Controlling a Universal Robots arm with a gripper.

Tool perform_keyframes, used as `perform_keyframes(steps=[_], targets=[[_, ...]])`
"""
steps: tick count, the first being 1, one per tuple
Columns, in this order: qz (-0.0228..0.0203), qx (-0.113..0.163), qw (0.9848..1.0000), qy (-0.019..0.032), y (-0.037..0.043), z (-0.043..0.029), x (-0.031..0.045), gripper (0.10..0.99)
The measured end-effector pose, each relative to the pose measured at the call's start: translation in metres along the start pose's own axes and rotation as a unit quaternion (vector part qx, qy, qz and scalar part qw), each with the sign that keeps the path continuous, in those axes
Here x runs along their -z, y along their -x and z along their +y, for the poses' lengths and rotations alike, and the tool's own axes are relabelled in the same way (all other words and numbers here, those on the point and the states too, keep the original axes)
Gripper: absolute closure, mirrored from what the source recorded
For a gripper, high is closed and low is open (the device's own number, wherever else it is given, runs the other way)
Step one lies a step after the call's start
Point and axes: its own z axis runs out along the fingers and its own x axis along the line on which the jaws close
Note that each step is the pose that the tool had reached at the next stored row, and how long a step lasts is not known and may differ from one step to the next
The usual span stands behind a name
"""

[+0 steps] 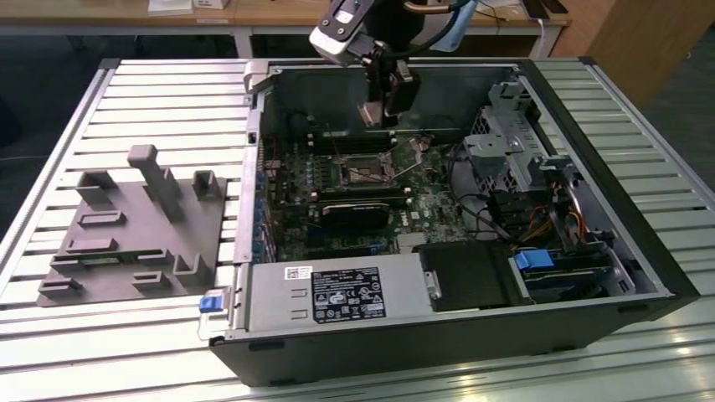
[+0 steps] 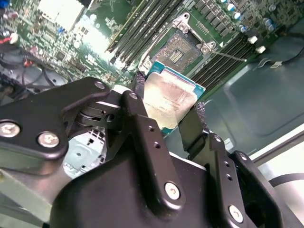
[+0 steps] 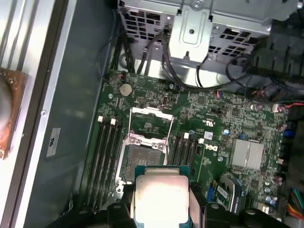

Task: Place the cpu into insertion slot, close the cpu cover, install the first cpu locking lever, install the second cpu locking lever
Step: 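Place the cpu into insertion slot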

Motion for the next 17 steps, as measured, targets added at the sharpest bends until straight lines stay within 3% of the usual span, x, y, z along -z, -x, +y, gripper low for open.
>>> perform_keyframes(steps=[8,17], targets=[[-0.0018,-0.041,0.9992,-0.0033,-0.0006,-0.0002,-0.0064,0.549],[-0.0014,-0.043,0.999,-0.0068,-0.003,-0.0005,-0.0191,0.549]])
